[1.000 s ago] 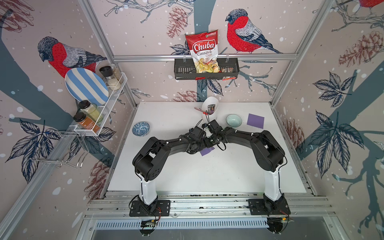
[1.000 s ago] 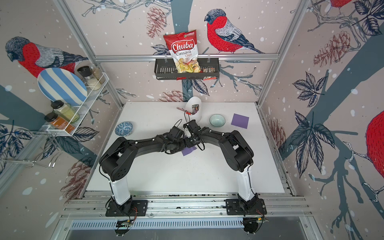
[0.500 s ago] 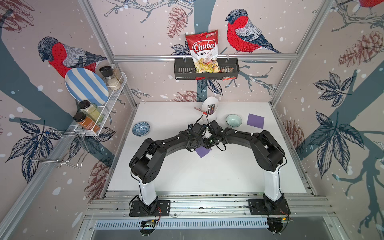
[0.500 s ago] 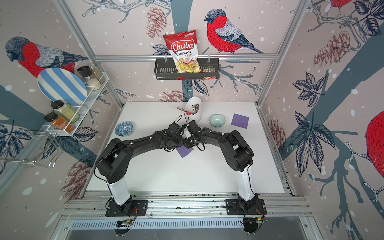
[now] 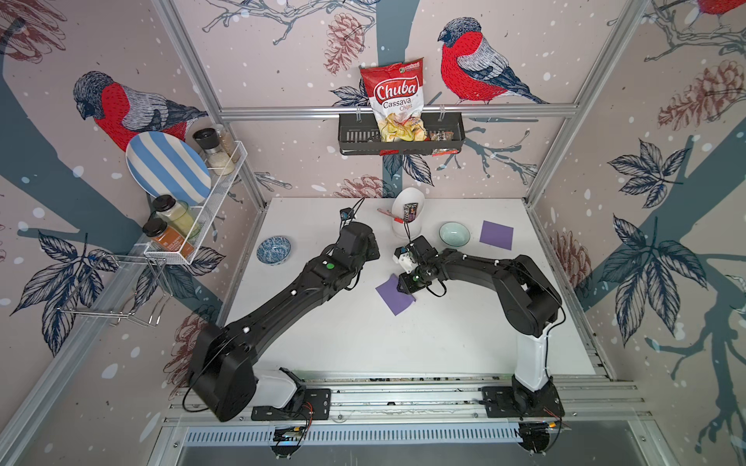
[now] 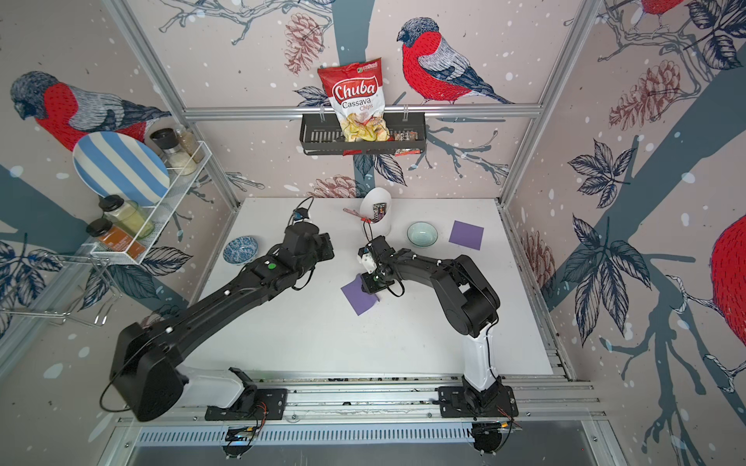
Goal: Fold the square paper along the opposite sides
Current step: Pick up the paper from the center of the board.
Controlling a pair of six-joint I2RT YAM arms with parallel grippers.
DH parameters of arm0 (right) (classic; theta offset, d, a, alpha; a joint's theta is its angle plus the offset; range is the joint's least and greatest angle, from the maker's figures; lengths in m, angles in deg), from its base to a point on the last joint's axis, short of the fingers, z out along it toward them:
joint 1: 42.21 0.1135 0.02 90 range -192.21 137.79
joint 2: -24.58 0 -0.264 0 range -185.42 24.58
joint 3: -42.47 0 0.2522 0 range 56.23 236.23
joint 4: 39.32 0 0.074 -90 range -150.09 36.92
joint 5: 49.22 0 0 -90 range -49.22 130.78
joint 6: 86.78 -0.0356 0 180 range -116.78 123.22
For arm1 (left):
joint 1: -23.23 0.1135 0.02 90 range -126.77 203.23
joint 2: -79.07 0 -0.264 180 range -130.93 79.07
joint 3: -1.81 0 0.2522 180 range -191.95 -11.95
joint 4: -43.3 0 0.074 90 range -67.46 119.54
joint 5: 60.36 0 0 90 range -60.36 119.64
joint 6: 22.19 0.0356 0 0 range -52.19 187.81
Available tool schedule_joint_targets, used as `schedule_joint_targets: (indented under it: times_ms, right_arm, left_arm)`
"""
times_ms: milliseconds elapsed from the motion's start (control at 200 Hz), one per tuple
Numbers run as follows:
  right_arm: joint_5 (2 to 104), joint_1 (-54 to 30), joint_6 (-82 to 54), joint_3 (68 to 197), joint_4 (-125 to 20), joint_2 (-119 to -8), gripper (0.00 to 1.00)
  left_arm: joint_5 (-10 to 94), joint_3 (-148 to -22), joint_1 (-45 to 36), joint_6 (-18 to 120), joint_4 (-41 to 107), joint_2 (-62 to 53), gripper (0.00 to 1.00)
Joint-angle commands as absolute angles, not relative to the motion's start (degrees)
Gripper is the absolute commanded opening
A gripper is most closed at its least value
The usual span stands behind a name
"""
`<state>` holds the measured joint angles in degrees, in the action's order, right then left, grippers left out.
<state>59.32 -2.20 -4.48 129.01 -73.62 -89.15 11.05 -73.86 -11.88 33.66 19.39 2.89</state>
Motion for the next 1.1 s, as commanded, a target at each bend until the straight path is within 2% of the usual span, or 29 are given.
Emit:
schedule_joint_targets:
  times_ms: [0,45,120,145,195,205,225,240,420,540,820,1096]
  right_arm:
    - [61.3,-2.4,-6.0,128.5,-75.3,-88.3,0.27]
    - [61.7,-2.5,-6.5,128.4,-74.7,-87.9,0.27]
    - [62.4,-2.6,-7.3,128.6,-73.8,-87.0,0.26]
    - [62.6,-2.7,-7.6,128.7,-73.5,-86.5,0.26]
    - [63.3,-2.7,-8.2,128.8,-72.7,-85.1,0.26]
    - [63.5,-2.8,-8.4,128.9,-72.5,-84.8,0.26]
    - [63.9,-2.9,-8.7,128.8,-72.0,-84.1,0.25]
    - [64.3,-3.0,-9.0,128.7,-71.7,-83.5,0.25]
    - [69.8,-5.5,-11.9,126.6,-66.7,-76.0,0.25]
    - [74.1,-8.7,-12.8,123.9,-63.1,-69.9,0.26]
    - [85.5,-19.3,-14.8,116.8,-49.6,-52.4,0.26]
    - [89.5,-19.9,-13.3,114.1,-39.0,-42.5,0.27]
  left_arm:
    - [7.1,-70.8,-10.4,39.7,26.0,8.2,0.03]
    - [6.8,-69.5,-10.0,40.9,27.4,10.7,0.08]
    - [6.6,-66.4,-9.7,43.0,29.6,14.5,0.23]
    - [6.7,-65.4,-9.7,43.7,30.4,15.7,0.32]
    - [7.4,-63.5,-9.6,45.1,32.2,17.9,0.58]
    - [7.5,-63.2,-9.6,45.3,32.5,18.3,0.67]
    - [7.7,-62.5,-9.6,45.8,33.1,19.0,0.91]
    - [8.1,-62.1,-9.6,46.1,33.7,19.6,0.96]
    - [13.9,-60.6,-8.8,49.9,35.9,21.9,0.97]
    - [21.3,-60.1,-8.0,51.9,39.3,22.3,0.97]
    - [48.8,-60.6,-3.6,53.5,50.8,19.4,0.97]
    - [70.3,-66.9,-2.3,51.8,54.0,12.0,0.97]
